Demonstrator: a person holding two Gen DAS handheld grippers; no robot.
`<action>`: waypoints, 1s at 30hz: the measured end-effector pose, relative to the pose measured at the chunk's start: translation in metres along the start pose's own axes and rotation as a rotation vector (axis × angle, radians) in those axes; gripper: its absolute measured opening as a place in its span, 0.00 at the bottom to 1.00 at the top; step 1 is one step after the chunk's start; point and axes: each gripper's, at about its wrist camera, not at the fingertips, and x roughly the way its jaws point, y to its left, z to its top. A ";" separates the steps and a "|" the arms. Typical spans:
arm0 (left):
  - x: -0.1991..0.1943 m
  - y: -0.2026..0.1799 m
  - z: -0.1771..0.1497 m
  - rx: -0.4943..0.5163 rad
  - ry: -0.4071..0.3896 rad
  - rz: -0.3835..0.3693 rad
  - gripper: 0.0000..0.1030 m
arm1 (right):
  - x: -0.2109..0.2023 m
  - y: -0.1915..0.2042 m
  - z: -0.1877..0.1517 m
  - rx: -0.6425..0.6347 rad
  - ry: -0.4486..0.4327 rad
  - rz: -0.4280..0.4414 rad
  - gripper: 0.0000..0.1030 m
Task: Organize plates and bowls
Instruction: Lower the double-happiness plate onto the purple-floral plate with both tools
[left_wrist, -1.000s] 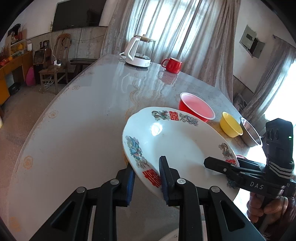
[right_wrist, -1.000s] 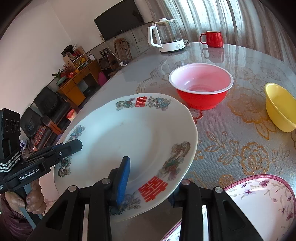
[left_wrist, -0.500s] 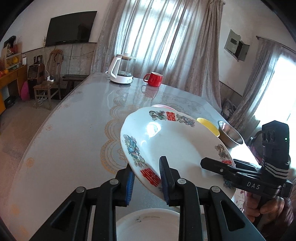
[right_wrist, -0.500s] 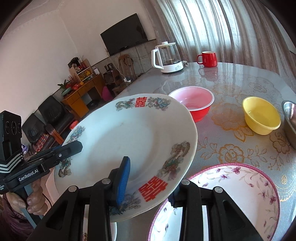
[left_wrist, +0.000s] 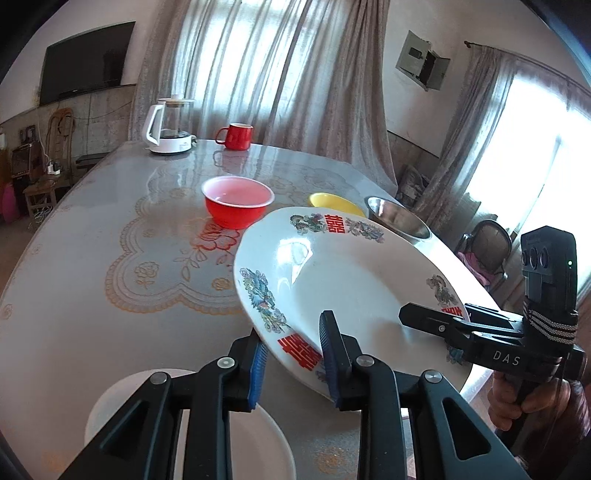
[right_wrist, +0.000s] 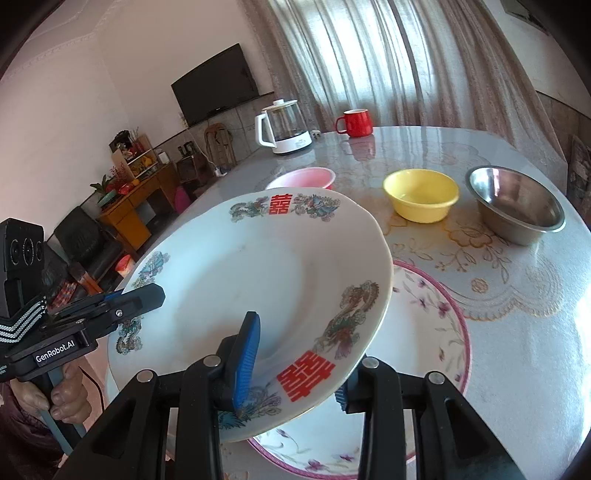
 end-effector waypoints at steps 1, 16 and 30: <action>0.004 -0.006 -0.002 0.009 0.013 -0.011 0.28 | -0.004 -0.005 -0.004 0.010 0.002 -0.010 0.33; 0.048 -0.036 -0.019 0.040 0.156 -0.036 0.31 | -0.016 -0.052 -0.040 0.119 0.074 -0.116 0.33; 0.055 -0.027 -0.024 -0.007 0.170 -0.023 0.32 | -0.010 -0.050 -0.038 0.083 0.095 -0.196 0.39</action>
